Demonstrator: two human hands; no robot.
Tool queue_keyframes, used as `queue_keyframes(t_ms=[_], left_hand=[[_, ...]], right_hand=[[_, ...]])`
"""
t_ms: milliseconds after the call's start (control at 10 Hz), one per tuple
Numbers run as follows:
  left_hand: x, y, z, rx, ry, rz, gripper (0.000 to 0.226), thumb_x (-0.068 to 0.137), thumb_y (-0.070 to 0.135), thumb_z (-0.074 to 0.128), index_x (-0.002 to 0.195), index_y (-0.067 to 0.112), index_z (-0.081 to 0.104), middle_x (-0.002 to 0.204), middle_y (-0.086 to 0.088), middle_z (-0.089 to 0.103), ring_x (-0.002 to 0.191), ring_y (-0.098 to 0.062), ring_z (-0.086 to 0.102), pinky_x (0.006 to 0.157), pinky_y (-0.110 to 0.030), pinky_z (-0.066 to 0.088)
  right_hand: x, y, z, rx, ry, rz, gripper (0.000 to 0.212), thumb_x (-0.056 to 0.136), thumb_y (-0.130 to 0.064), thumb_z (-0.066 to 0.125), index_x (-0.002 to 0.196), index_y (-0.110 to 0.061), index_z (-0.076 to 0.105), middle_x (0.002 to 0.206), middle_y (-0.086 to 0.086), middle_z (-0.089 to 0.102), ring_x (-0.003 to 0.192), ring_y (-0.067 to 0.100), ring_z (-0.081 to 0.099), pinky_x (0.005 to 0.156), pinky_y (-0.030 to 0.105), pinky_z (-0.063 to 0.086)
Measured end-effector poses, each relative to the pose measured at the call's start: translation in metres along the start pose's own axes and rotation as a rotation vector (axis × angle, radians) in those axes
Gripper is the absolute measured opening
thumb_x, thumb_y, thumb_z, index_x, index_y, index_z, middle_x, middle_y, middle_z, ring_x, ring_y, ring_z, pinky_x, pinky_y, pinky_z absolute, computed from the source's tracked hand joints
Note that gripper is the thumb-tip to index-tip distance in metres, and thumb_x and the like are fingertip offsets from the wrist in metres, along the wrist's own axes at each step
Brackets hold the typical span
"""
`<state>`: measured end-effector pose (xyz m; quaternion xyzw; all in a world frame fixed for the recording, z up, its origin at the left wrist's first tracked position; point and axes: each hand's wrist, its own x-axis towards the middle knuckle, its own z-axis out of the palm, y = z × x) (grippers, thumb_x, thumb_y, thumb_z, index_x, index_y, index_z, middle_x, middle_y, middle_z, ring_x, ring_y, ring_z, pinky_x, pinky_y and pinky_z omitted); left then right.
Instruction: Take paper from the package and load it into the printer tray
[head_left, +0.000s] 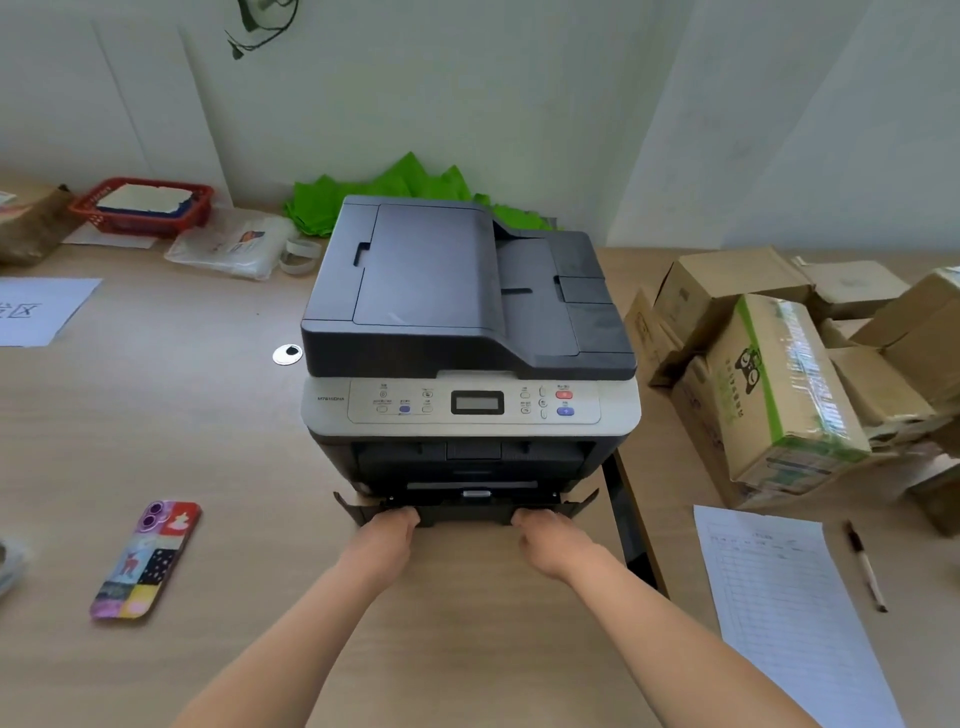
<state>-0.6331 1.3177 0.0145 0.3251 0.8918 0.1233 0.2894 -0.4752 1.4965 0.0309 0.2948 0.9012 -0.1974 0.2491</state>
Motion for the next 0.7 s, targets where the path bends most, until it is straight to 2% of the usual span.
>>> queue_keyframes(t_ms=[100,200,300,400,500,600,700], left_hand=[[0.014,0.007,-0.004,-0.001,-0.009,-0.036,0.031,0.098,0.014,0.036,0.117,0.014,0.061,0.119,-0.01,0.063,0.101,-0.029,0.061,0.085,-0.031,0.045],[0.023,0.007,-0.003,-0.042,0.002,-0.061,0.033,0.096,0.011,0.039,0.119,0.015,0.062,0.122,-0.011,0.063,0.111,-0.032,0.06,0.09,-0.03,0.044],[0.025,0.005,-0.004,-0.073,-0.024,-0.076,0.031,0.092,0.009,0.041,0.111,0.018,0.064,0.116,-0.01,0.065,0.106,-0.031,0.061,0.089,-0.03,0.046],[0.028,0.007,-0.005,-0.133,-0.001,-0.083,0.027,0.091,0.007,0.041,0.102,0.016,0.063,0.106,-0.011,0.065,0.098,-0.031,0.061,0.082,-0.029,0.044],[0.032,0.009,-0.004,-0.187,0.021,-0.112,0.024,0.09,0.006,0.043,0.093,0.018,0.062,0.101,-0.008,0.064,0.093,-0.028,0.061,0.08,-0.028,0.044],[0.023,0.009,-0.001,-0.212,0.036,-0.099,0.025,0.091,0.004,0.04,0.096,0.019,0.06,0.104,-0.008,0.065,0.093,-0.026,0.06,0.082,-0.027,0.044],[0.013,0.014,-0.006,-0.17,0.063,-0.116,0.031,0.094,0.009,0.038,0.117,0.014,0.058,0.116,-0.012,0.064,0.104,-0.031,0.062,0.09,-0.032,0.048]], right_hand=[[0.015,-0.001,-0.011,0.004,-0.018,0.016,0.04,0.094,-0.013,0.035,0.128,-0.011,0.055,0.13,0.015,0.058,0.118,0.037,0.057,0.097,0.04,0.049],[0.027,0.0,-0.013,0.031,-0.026,0.018,0.034,0.092,-0.009,0.035,0.112,-0.007,0.061,0.12,0.018,0.062,0.11,0.038,0.06,0.087,0.038,0.048],[0.034,0.0,-0.013,0.049,-0.052,0.028,0.029,0.09,-0.004,0.035,0.101,-0.005,0.061,0.109,0.017,0.061,0.106,0.039,0.062,0.081,0.036,0.047],[0.04,-0.001,-0.016,0.045,-0.081,0.05,0.037,0.089,0.004,0.034,0.115,-0.005,0.058,0.119,0.017,0.057,0.113,0.04,0.058,0.088,0.037,0.048],[0.043,-0.004,-0.02,0.033,-0.088,0.05,0.04,0.089,0.006,0.035,0.121,-0.005,0.057,0.127,0.018,0.055,0.117,0.04,0.056,0.092,0.039,0.048],[0.037,-0.003,-0.014,0.033,-0.057,0.04,0.043,0.089,0.007,0.035,0.124,-0.007,0.055,0.128,0.017,0.057,0.117,0.039,0.057,0.09,0.039,0.048],[0.026,-0.001,-0.015,0.085,0.006,0.04,0.037,0.094,-0.001,0.036,0.127,-0.007,0.051,0.13,0.016,0.056,0.117,0.036,0.057,0.088,0.035,0.046]])
